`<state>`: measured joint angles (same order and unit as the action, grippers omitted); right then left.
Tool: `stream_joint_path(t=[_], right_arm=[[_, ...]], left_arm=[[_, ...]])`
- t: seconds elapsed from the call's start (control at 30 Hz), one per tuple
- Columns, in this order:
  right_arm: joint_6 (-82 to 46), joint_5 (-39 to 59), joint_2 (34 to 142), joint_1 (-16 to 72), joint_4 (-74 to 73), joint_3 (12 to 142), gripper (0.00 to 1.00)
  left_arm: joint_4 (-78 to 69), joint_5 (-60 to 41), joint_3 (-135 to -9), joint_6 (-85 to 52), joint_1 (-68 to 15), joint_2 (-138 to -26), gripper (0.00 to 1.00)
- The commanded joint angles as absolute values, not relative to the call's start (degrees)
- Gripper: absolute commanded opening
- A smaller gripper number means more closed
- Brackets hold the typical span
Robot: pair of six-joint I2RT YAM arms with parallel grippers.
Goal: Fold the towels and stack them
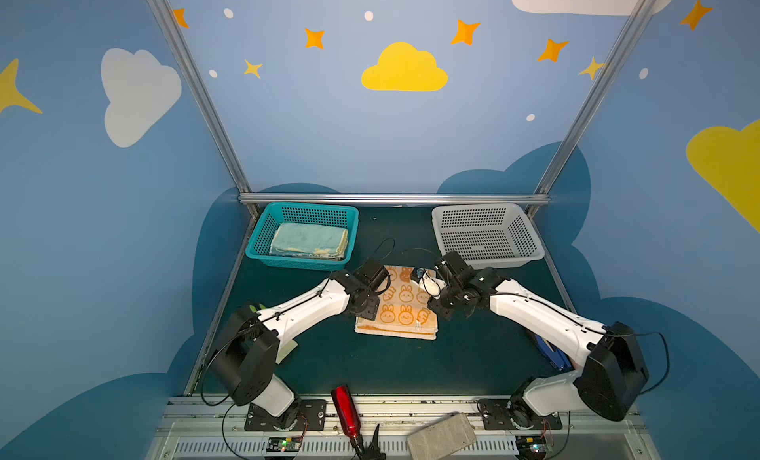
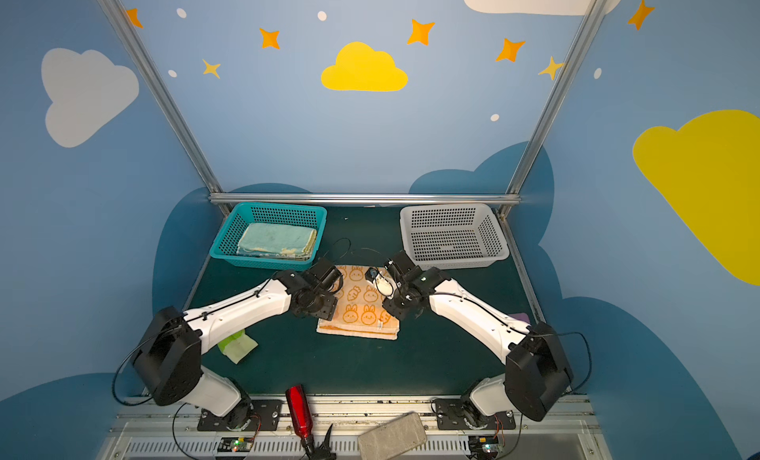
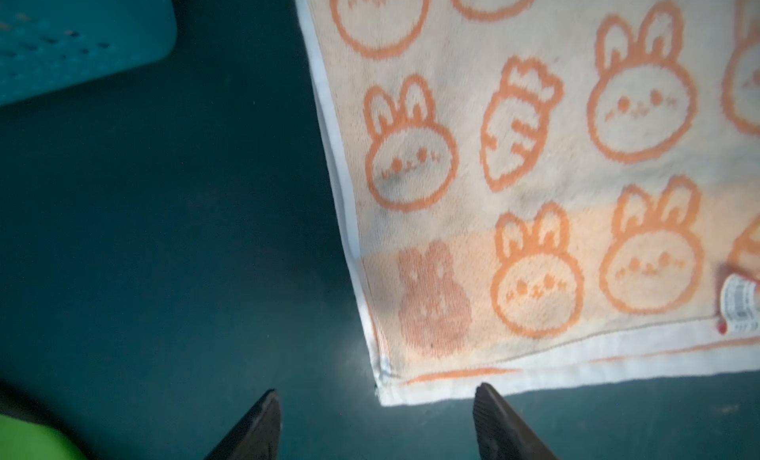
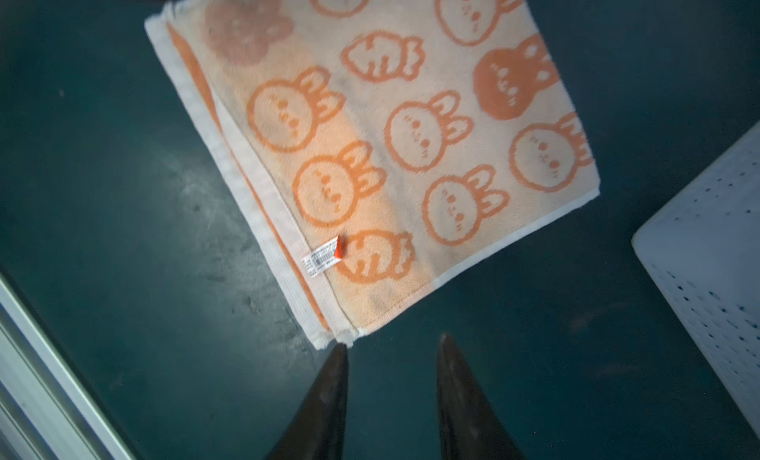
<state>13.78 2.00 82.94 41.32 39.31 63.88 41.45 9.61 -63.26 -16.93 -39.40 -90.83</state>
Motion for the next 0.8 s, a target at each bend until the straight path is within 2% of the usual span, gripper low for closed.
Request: stream_joint_path(t=[0.0, 0.27, 0.43, 0.77], right_arm=[[-0.6, 4.6, 85.9, 40.5, 41.2, 66.1, 0.32], [-13.3, 4.7, 95.3, 40.0, 38.6, 66.1, 0.31], [-16.3, 4.6, 101.0, 39.9, 38.2, 65.9, 0.31], [-19.4, 1.9, 101.1, 40.4, 38.5, 59.9, 0.32]], left_arm=[[38.9, 10.0, -66.0, -15.4, -38.8, -94.2, 0.73], [35.5, 6.6, -66.7, -14.6, -38.5, -100.7, 0.72], [35.9, 6.7, -65.4, -15.5, -38.7, -102.4, 0.7], [39.1, 7.5, -60.1, -19.6, -43.5, -102.9, 0.68]])
